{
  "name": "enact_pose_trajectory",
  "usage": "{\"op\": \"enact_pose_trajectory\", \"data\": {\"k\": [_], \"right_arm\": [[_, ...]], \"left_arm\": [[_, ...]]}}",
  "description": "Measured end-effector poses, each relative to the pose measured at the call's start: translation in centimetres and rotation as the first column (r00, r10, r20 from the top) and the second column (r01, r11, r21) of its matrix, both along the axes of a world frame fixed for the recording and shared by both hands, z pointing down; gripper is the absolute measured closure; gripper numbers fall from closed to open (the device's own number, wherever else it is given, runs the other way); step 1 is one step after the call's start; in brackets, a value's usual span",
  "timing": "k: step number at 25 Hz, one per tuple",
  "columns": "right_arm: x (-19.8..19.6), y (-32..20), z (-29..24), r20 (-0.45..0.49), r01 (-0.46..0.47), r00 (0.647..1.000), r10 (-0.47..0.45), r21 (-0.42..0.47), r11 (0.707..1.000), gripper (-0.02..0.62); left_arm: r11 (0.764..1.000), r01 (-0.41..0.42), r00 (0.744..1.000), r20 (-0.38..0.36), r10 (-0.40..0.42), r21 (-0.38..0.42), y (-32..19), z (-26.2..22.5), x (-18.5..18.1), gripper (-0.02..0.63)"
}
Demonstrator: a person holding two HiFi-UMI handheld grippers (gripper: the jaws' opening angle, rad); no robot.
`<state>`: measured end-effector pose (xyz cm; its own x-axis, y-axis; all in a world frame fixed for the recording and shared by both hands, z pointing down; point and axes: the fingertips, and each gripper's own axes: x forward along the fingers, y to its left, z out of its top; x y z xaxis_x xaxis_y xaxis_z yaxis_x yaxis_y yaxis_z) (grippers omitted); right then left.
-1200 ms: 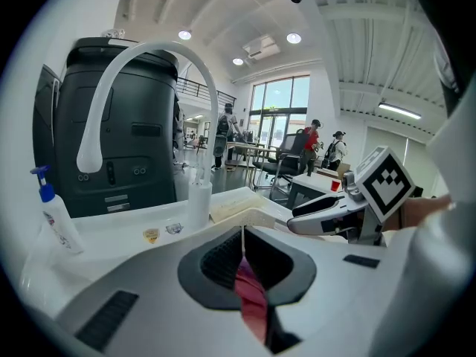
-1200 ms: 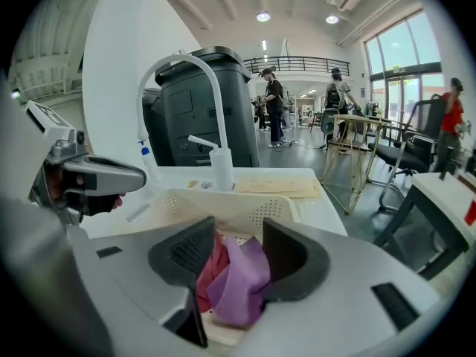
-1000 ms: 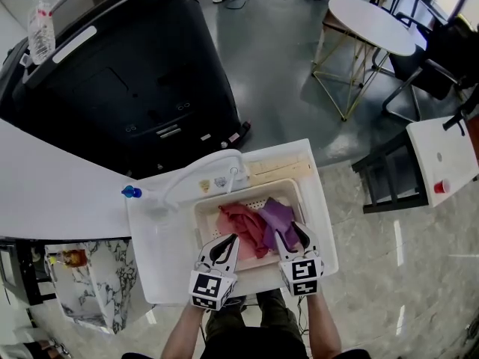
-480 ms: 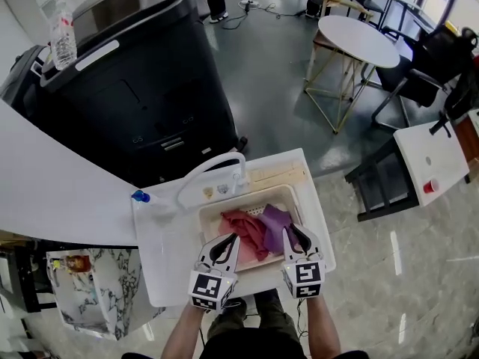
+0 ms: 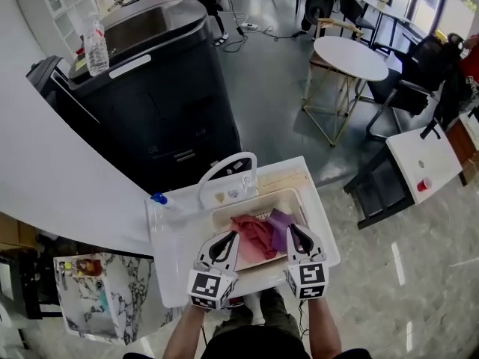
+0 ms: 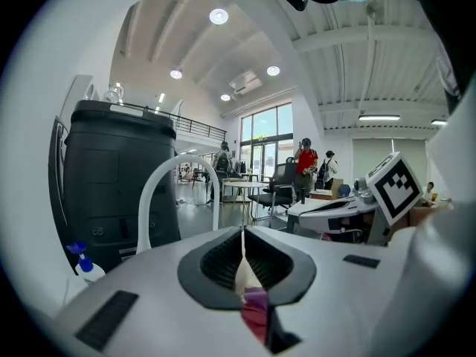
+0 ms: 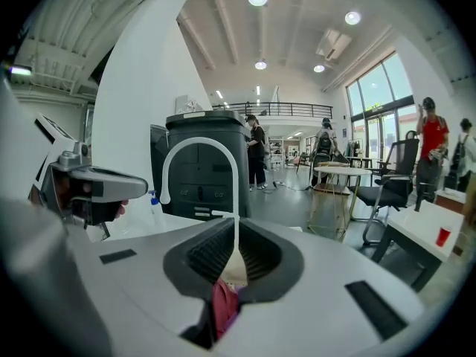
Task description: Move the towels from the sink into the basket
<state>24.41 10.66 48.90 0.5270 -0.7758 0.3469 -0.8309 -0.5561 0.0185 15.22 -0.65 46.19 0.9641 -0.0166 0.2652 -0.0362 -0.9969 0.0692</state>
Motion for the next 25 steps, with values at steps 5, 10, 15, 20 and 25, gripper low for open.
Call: {"op": "enact_pose_trajectory", "data": {"k": [5, 10, 15, 20, 25], "right_arm": [[-2.6, 0.4, -2.4, -0.056, -0.010, 0.998, 0.012, 0.028, 1.000, 0.555], [-5.6, 1.2, -3.7, -0.088, -0.014, 0.996, 0.019, 0.050, 0.999, 0.555], [-8.7, 2.0, -4.0, -0.096, -0.020, 0.995, 0.025, 0.057, 0.998, 0.555], [-11.0, 2.4, -3.8, -0.101, -0.027, 0.994, 0.033, 0.060, 0.998, 0.555], [-12.8, 3.2, -3.9, -0.098, -0.027, 0.995, 0.032, 0.050, 0.998, 0.555]], "left_arm": [[0.999, -0.021, 0.999, -0.043, 0.022, 0.025, -0.2, -2.0, -2.0, 0.589], [0.999, -0.027, 0.998, -0.057, 0.029, 0.029, -0.3, -2.7, -4.6, 0.589], [0.999, -0.029, 0.998, -0.054, 0.031, 0.031, -0.3, -2.6, -7.5, 0.589], [0.999, -0.021, 0.998, -0.052, 0.023, 0.037, -0.7, -2.6, -10.0, 0.589], [0.999, -0.013, 0.999, -0.048, 0.015, 0.040, -0.5, -2.6, -11.8, 0.589]]}}
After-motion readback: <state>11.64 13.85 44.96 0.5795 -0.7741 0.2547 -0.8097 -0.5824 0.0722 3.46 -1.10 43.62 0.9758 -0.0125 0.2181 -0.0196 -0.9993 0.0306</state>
